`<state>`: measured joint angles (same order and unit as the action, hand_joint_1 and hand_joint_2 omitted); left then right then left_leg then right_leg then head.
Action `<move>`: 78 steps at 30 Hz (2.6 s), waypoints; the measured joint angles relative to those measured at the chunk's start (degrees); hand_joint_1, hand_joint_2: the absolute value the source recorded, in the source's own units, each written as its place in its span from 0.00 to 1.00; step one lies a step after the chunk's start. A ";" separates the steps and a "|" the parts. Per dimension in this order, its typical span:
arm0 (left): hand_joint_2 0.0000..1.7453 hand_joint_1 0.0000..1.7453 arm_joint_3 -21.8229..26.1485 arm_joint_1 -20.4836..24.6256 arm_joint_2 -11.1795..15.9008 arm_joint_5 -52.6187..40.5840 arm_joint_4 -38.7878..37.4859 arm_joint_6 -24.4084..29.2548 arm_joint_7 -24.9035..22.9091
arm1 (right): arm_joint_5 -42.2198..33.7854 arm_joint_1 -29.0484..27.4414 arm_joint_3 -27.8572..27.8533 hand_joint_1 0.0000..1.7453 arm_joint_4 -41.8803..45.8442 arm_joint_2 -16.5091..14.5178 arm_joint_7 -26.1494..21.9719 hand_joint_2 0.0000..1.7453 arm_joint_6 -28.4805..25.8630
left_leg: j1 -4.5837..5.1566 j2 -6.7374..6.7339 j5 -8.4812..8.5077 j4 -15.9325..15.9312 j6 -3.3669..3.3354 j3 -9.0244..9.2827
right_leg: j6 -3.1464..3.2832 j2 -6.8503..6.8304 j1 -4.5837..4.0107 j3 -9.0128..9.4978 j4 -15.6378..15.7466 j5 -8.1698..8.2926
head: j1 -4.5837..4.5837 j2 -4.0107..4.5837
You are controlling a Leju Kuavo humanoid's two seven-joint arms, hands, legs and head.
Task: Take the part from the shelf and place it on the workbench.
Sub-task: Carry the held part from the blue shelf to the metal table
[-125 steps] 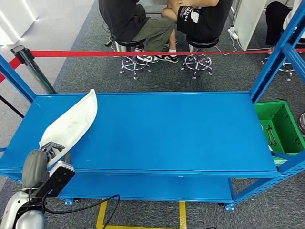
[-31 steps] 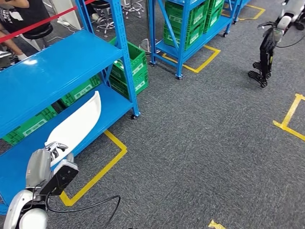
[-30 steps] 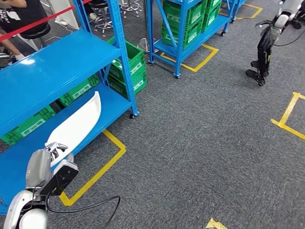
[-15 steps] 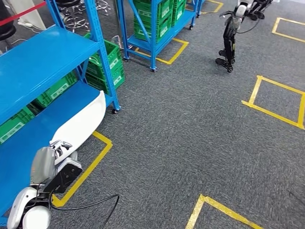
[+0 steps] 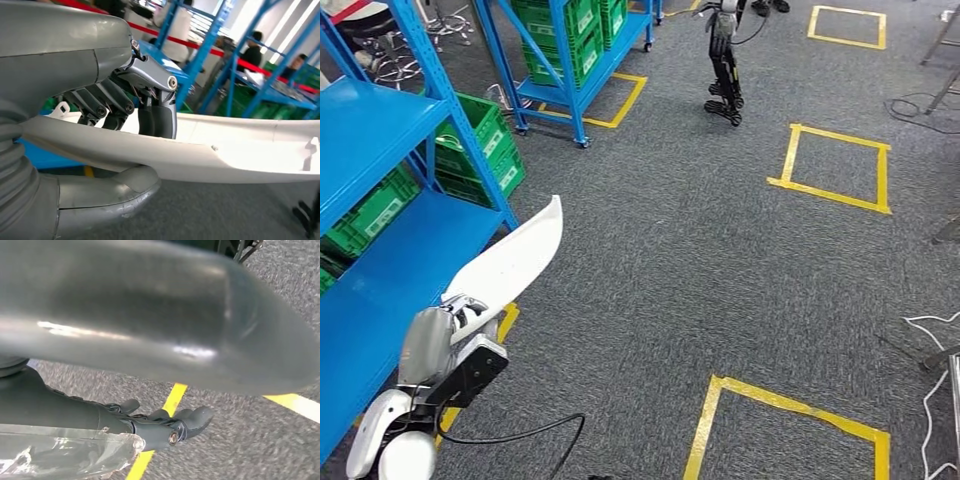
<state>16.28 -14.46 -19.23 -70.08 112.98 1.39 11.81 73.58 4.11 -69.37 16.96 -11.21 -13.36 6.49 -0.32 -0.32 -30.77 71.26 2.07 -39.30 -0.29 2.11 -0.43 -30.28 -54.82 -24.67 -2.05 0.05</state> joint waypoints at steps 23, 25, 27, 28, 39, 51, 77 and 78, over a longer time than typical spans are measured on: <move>1.00 1.00 -7.03 0.86 0.60 -2.35 -0.56 0.13 -0.29 | -0.62 -0.31 -1.19 0.00 0.05 0.89 -0.36 0.00 0.46 | 0.16 -5.14 2.63 -14.62 -0.52 9.28 | -0.83 -4.24 -0.52 -3.39 -3.44 -1.18 | 0.50 0.00; 1.00 1.00 -7.71 0.92 0.69 -2.63 -0.60 0.16 -0.16 | -0.62 -0.50 -1.23 0.00 0.06 0.98 -0.54 0.00 0.46 | -0.03 -3.57 1.47 -12.44 0.01 8.77 | -0.02 -2.95 -0.32 -2.22 -2.91 -1.50 | 0.37 0.01; 1.00 1.00 -8.09 0.89 0.78 -2.88 -0.67 0.18 -0.06 | -0.60 -0.36 -1.26 0.00 0.07 1.00 -0.69 0.00 0.49 | -0.11 -1.03 -0.80 -5.41 0.12 4.81 | 0.60 -1.61 -0.20 -1.00 -2.69 -2.05 | 0.09 0.02; 1.00 1.00 -8.17 0.84 0.80 -3.01 -0.74 0.19 -0.05 | -0.59 -0.26 -1.26 0.00 0.07 1.01 -0.74 0.00 0.51 | -0.09 -0.40 -1.74 -1.33 0.13 1.95 | 0.78 -0.82 -0.22 -0.46 -2.68 -2.50 | 0.00 0.02; 1.00 1.00 -8.58 0.31 1.16 -1.33 -1.11 0.98 0.03 | 0.46 -0.28 -1.26 0.00 0.03 0.51 -0.73 0.00 0.21 | -0.17 3.05 7.46 -14.87 -1.58 4.34 | -1.56 4.56 0.38 4.86 -4.22 -6.14 | 0.01 0.00; 1.00 1.00 -7.76 -0.11 1.19 -0.99 -1.43 1.14 0.42 | 0.64 -0.78 -1.22 0.00 -0.06 0.10 -0.69 0.00 -0.21 | 0.41 -3.57 -6.21 -17.55 -1.25 21.81 | -0.73 -7.18 -0.86 -15.49 -6.55 6.73 | 0.76 0.04; 1.00 1.00 -7.26 0.26 1.57 -0.79 -2.51 2.45 0.97 | 1.31 0.04 -1.08 0.00 -0.07 -0.20 -0.72 0.00 -1.00 | 0.02 -1.96 10.27 -13.19 -2.50 -0.10 | -1.95 -1.95 -0.09 -3.62 -15.86 -12.69 | 0.07 0.02; 1.00 1.00 -7.27 0.27 1.56 -0.78 -2.57 2.47 1.03 | 1.33 0.03 -1.08 0.00 -0.07 -0.20 -0.72 0.00 -1.02 | 0.04 -2.36 10.22 -13.18 -2.51 -0.07 | -1.96 -2.45 -0.09 -1.86 -12.11 -10.39 | 0.09 0.02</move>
<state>9.02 -14.19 -17.67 -70.86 110.42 3.86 12.83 74.90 4.14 -70.44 16.90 -11.41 -14.08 5.47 -0.28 -2.68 -20.55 58.08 -0.43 -39.37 -2.25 -0.34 -0.52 -32.14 -66.93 -35.06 -1.96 0.07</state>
